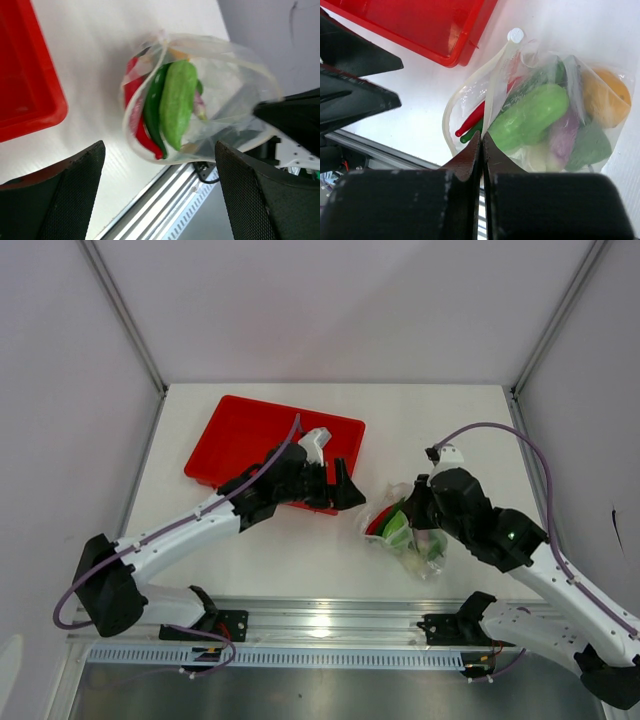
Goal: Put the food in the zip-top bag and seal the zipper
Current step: Place the fake vegetable in the zipper food storage bag, then adjust the zipper food storage bag at the center of the board.
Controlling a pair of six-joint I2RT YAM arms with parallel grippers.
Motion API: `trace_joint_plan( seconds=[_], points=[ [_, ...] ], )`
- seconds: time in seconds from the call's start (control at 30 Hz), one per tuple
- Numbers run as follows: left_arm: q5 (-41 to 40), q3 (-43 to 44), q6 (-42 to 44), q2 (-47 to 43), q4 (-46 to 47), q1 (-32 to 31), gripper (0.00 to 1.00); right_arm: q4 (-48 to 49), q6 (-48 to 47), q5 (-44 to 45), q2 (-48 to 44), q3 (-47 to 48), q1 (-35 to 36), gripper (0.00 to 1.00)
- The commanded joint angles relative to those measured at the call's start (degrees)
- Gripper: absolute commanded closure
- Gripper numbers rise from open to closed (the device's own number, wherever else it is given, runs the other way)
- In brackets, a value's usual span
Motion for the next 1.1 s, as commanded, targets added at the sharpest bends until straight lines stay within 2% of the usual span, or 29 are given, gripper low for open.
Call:
trace_joint_plan(
  seconds=[0.0, 0.13, 0.3, 0.5, 0.57, 0.6, 0.63, 0.7, 0.73, 0.8, 0.9, 0.93, 1.07],
  points=[
    [1.01, -4.86, 1.82, 0.23, 1.25, 0.82, 0.10, 0.35, -0.66, 0.79, -1.77, 2.63, -0.17, 1.00],
    [7.77, -8.31, -0.82, 4.00, 7.32, 0.73, 0.20, 0.26, -1.01, 0.09, -2.39, 3.07, -0.17, 1.00],
    [9.81, -6.47, -1.17, 8.40, 8.91, 0.29, 0.24, -0.53, -2.07, -0.18, -2.56, 4.21, -0.25, 1.00],
    [17.45, -5.76, -5.12, 14.11, 16.01, -0.41, 0.28, -0.27, -2.25, -0.53, -2.74, 3.60, -0.52, 1.00],
    [20.16, -5.32, -6.70, 15.78, 17.95, -0.50, 0.32, 0.17, -2.07, -0.88, -2.83, 2.81, -0.69, 1.00],
    [20.79, -5.41, -7.23, 15.96, 19.61, -0.50, 0.35, 0.35, -2.07, -0.97, -2.83, 2.46, -0.61, 1.00],
    [21.40, -5.32, -7.67, 16.14, 20.33, -0.50, 0.44, 0.43, -1.98, -1.05, -2.83, 2.19, -0.60, 1.00],
    [22.90, -4.97, -8.55, 16.05, 21.30, -0.50, 0.53, 0.44, -1.98, -1.23, -2.74, 1.49, -0.61, 1.00],
    [23.08, -4.01, -8.55, 15.79, 20.86, -0.50, 0.63, 0.35, -1.81, -1.32, -2.83, 1.31, -0.69, 1.00],
    [23.60, -3.48, -8.38, 14.57, 20.51, -0.50, 0.71, 0.26, -1.81, -1.32, -2.91, 0.96, -0.78, 1.00],
    [23.70, -2.25, -7.85, 12.72, 18.93, -0.50, 0.97, 0.00, -1.89, -1.67, -3.35, 0.87, -0.87, 1.00],
    [23.87, -1.90, -7.68, 11.58, 18.49, -0.50, 0.99, 0.00, -2.07, -1.84, -3.44, 0.78, -0.87, 1.00],
    [22.82, 1.87, -4.87, 9.64, 13.40, -0.41, 1.00, 0.43, -2.86, -5.18, -2.92, 0.52, -1.04, 1.00]
  ],
)
